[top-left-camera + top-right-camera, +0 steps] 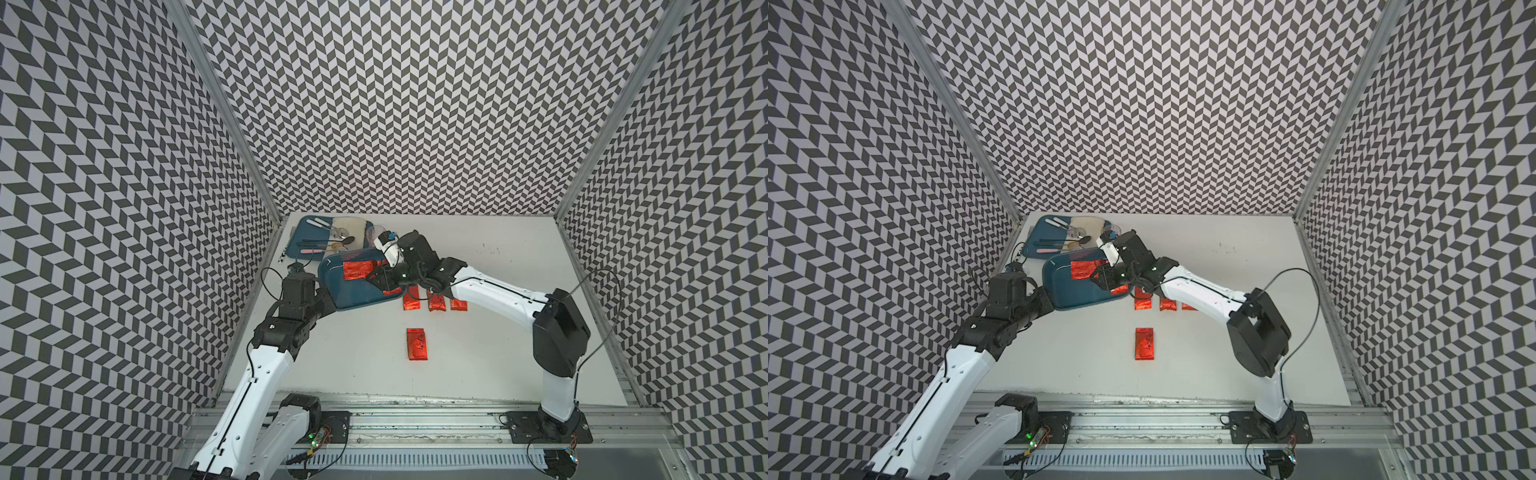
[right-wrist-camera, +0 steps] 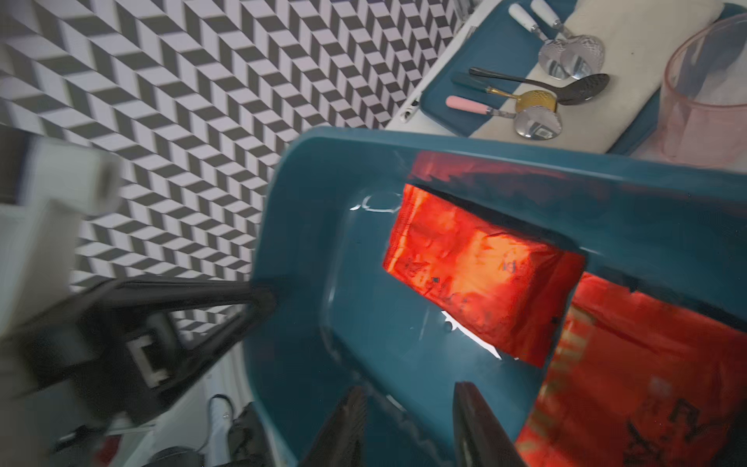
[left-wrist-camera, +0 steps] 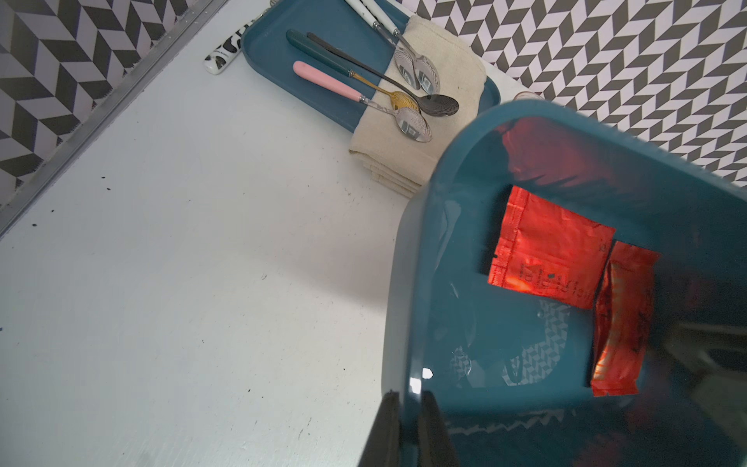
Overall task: Take the tea bags out of the storage box
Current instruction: Pick up the tea bag from the storage box.
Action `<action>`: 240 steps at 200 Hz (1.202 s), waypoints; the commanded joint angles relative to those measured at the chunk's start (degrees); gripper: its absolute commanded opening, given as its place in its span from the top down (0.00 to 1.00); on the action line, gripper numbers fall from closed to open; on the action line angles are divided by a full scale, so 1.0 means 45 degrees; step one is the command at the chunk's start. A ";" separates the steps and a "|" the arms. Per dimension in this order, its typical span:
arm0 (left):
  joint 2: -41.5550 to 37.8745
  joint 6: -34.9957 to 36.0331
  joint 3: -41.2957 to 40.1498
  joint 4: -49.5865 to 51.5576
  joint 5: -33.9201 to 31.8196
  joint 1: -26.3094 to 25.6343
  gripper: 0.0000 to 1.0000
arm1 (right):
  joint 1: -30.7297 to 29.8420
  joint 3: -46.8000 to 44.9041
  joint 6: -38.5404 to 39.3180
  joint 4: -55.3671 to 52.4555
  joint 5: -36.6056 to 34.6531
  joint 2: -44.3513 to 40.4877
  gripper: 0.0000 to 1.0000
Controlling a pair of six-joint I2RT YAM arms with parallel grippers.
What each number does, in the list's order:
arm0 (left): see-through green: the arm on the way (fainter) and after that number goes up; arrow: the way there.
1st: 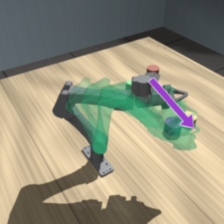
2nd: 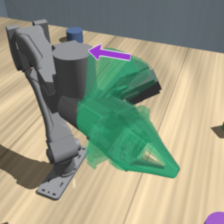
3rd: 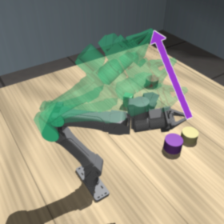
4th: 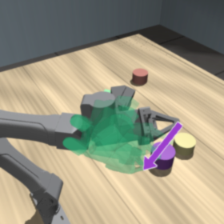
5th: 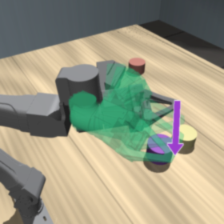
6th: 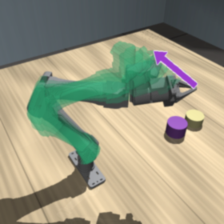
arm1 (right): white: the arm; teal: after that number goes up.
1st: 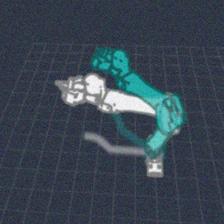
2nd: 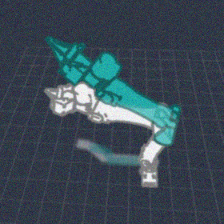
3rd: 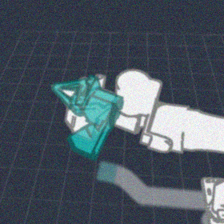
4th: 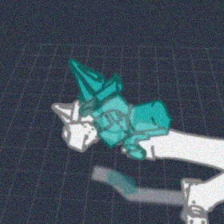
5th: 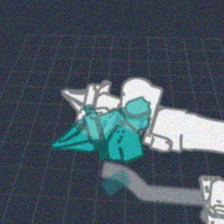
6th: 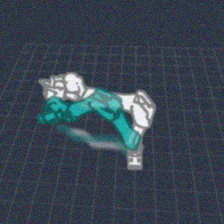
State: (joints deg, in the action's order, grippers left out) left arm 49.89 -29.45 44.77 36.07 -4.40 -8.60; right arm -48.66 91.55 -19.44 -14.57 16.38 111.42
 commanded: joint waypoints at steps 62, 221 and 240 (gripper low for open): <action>-0.0032 -0.0076 0.0108 -0.0368 0.0021 -0.0104 1.00 | -0.1616 -0.1866 0.8508 0.3815 -0.5287 -0.0636 0.44; 0.0030 0.0036 0.0074 -0.0438 0.0270 -0.0164 1.00 | -0.1951 -0.0003 1.3309 0.1898 -0.5892 0.0971 0.47; -0.0002 0.0043 0.0087 -0.0458 0.0300 -0.0183 1.00 | -0.1898 0.0264 1.3517 0.1761 -0.6188 0.1248 0.48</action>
State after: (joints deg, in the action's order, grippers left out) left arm 50.30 -29.41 44.77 36.47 -4.19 -9.02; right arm -57.21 90.54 38.17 -6.28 -11.00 114.50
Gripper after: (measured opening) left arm 0.098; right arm 0.526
